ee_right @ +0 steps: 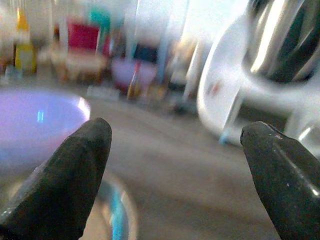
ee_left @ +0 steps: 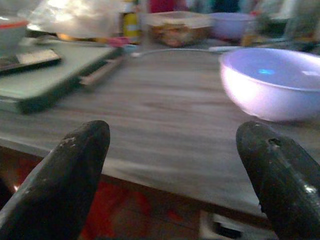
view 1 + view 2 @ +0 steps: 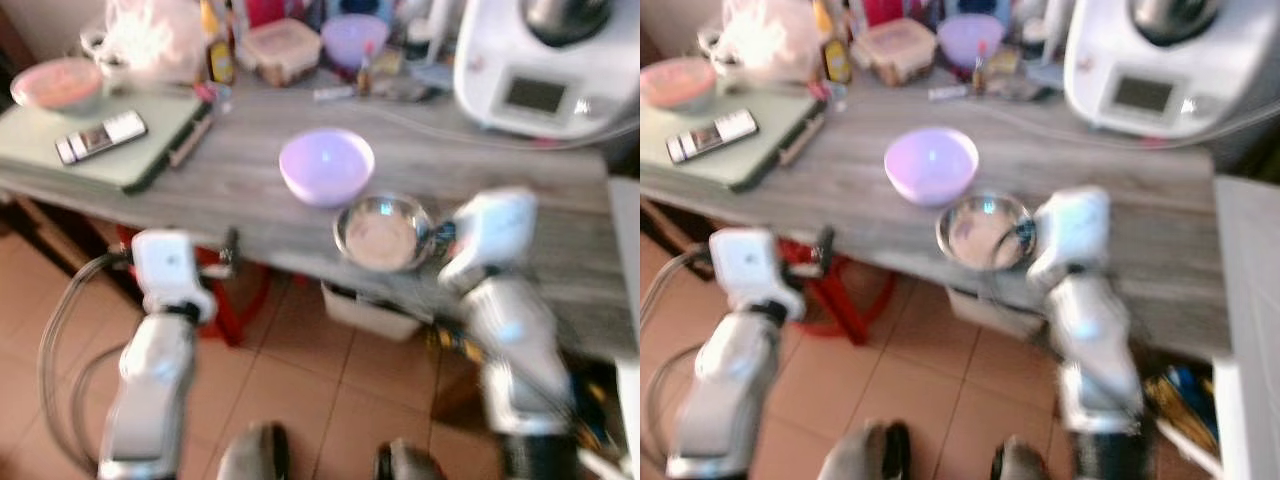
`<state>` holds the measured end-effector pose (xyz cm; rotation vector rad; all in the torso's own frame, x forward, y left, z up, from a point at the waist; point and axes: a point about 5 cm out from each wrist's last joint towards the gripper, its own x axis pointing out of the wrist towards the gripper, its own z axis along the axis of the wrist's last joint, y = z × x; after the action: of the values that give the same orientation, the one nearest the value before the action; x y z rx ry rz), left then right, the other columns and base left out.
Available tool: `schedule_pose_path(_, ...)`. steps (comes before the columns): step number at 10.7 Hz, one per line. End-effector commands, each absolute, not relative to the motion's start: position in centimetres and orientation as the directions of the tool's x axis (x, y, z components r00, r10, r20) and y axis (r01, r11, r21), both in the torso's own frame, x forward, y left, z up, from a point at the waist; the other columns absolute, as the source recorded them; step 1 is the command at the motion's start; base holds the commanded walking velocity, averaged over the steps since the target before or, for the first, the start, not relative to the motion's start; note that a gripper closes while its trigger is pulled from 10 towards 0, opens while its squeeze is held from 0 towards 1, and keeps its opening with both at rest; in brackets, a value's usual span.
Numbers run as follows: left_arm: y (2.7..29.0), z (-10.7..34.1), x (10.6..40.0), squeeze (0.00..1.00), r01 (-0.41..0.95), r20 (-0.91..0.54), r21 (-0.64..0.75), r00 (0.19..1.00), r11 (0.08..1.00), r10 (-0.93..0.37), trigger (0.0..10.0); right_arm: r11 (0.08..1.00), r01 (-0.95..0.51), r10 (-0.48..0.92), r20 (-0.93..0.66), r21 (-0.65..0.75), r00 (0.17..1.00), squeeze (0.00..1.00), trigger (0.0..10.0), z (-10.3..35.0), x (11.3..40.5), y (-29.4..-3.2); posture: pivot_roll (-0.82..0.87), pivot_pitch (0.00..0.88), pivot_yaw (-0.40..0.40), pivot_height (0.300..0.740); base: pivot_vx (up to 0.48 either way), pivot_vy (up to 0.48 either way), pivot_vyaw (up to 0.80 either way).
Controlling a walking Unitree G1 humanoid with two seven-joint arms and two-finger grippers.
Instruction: Setting the table
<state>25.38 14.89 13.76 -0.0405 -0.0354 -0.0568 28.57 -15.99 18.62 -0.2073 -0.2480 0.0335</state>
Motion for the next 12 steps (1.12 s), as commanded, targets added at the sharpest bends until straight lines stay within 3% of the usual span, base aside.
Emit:
schedule_pose_path(1,15.4,13.4,25.1,0.0,0.039,0.024,-0.036,0.999,0.999,-0.038,10.0,0.977,-0.007,0.067,0.28,-0.211,0.958,0.0,10.0,19.3,28.3,-15.4,0.03,0.039,0.047,0.74,-0.274,0.0,0.0)
schedule_pose_path(3,15.6,13.4,25.4,0.0,0.032,0.031,-0.036,0.999,0.999,-0.031,10.0,0.97,0.019,0.072,0.359,-0.243,0.931,0.0,10.0,20.6,27.8,-15.1,0.03,0.039,0.044,0.74,-0.403,0.0,0.0)
schedule_pose_path(5,15.6,13.1,25.4,0.0,0.028,0.027,-0.034,0.999,0.999,-0.027,10.0,0.975,0.011,0.063,0.323,-0.222,0.944,0.0,10.0,19.5,27.8,-15.0,0.03,0.038,0.046,0.74,-0.306,0.0,0.0)
schedule_pose_path(8,15.8,13.0,24.9,0.0,0.031,0.027,-0.03,0.999,0.999,-0.03,10.0,0.983,0.009,0.039,0.26,-0.182,0.965,0.0,10.0,18.0,27.6,-15.2,0.04,0.048,0.053,0.74,0.0,0.0,0.0)
schedule_pose_path(9,15.7,12.9,24.4,0.0,0.07,0.031,-0.027,0.997,0.997,-0.07,10.0,0.989,0.001,0.029,0.202,-0.149,0.979,0.0,10.0,16.9,27.5,-15.0,0.04,0.04,0.058,0.74,0.0,0.0,-0.8)
schedule_pose_path(12,14.9,12.6,24.3,0.0,0.122,0.023,-0.053,0.992,0.991,-0.121,10.0,0.991,0.009,0.015,0.173,-0.133,0.985,0.0,10.0,16.1,27.9,-15.2,0.04,0.041,0.072,0.74,0.0,-0.467,-0.8)
